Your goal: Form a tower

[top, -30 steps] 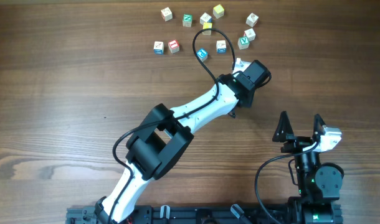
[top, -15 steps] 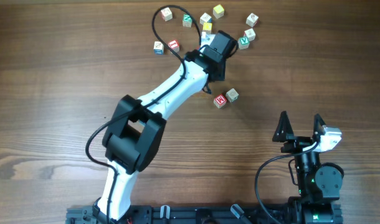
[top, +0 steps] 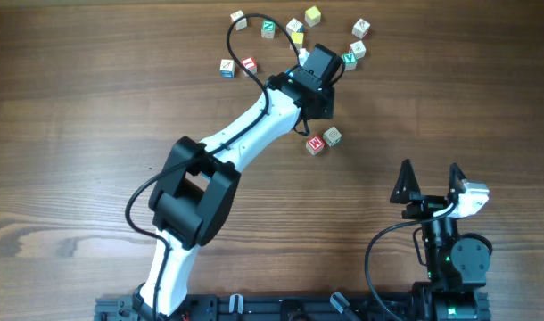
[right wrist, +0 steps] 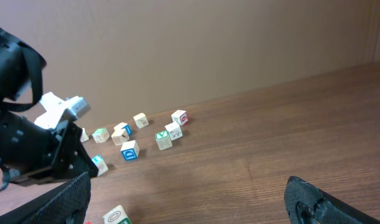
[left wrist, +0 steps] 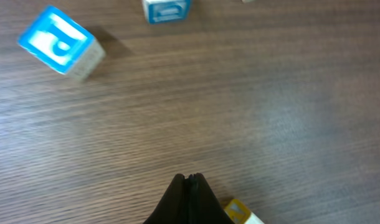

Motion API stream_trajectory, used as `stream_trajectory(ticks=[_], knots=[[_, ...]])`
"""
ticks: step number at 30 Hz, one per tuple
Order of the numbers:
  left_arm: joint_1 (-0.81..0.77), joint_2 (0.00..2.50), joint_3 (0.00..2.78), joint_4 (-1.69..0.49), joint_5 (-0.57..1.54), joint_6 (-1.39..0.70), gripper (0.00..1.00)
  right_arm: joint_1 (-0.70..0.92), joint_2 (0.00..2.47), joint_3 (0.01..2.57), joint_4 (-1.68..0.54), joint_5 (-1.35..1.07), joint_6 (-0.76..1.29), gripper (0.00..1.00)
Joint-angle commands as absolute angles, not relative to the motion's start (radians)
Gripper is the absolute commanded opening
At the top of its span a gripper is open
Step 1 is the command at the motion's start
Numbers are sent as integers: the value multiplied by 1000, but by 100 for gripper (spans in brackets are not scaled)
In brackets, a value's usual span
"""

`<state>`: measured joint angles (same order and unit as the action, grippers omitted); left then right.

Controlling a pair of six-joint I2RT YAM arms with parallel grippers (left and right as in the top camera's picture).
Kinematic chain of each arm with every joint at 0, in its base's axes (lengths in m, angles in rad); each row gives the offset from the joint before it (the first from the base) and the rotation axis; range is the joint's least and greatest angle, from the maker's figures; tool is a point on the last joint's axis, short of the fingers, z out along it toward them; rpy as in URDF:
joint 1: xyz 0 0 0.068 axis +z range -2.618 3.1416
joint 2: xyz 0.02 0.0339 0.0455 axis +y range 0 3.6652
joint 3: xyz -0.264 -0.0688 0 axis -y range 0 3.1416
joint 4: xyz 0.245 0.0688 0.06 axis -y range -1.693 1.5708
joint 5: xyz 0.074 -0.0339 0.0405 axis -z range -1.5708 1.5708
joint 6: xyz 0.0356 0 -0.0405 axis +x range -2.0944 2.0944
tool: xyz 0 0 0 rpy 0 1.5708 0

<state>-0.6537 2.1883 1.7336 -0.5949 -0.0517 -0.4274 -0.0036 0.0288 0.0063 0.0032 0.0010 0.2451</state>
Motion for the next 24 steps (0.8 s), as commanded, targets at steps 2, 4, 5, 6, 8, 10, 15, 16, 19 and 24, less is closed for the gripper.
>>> stream_trajectory(ticks=[2, 4, 5, 6, 8, 10, 15, 16, 19, 24], knots=[[-660, 2245, 1728, -578, 64, -368, 4, -9, 23, 5, 7, 7, 238, 100], [-663, 2254, 1728, -583, 81, -353, 4, -9, 23, 5, 7, 7, 238, 100], [-666, 2260, 1728, -583, 123, -325, 4, -9, 23, 5, 7, 7, 238, 100], [-672, 2262, 1728, -584, 143, -312, 4, -9, 23, 5, 7, 7, 238, 100], [-683, 2267, 1728, -588, 142, -313, 4, -9, 23, 5, 7, 7, 238, 100], [-697, 2267, 1728, -588, 142, -313, 4, -9, 23, 5, 7, 7, 238, 100], [-718, 2267, 1728, -598, 142, -313, 4, -9, 23, 5, 7, 7, 238, 100], [-718, 2267, 1728, -598, 142, -313, 4, -9, 23, 5, 7, 7, 238, 100], [-718, 2267, 1728, -598, 142, -313, 4, -9, 23, 5, 6, 7, 238, 100], [-715, 2267, 1728, -464, 147, -295, 4, -9, 23, 5, 7, 7, 238, 100]])
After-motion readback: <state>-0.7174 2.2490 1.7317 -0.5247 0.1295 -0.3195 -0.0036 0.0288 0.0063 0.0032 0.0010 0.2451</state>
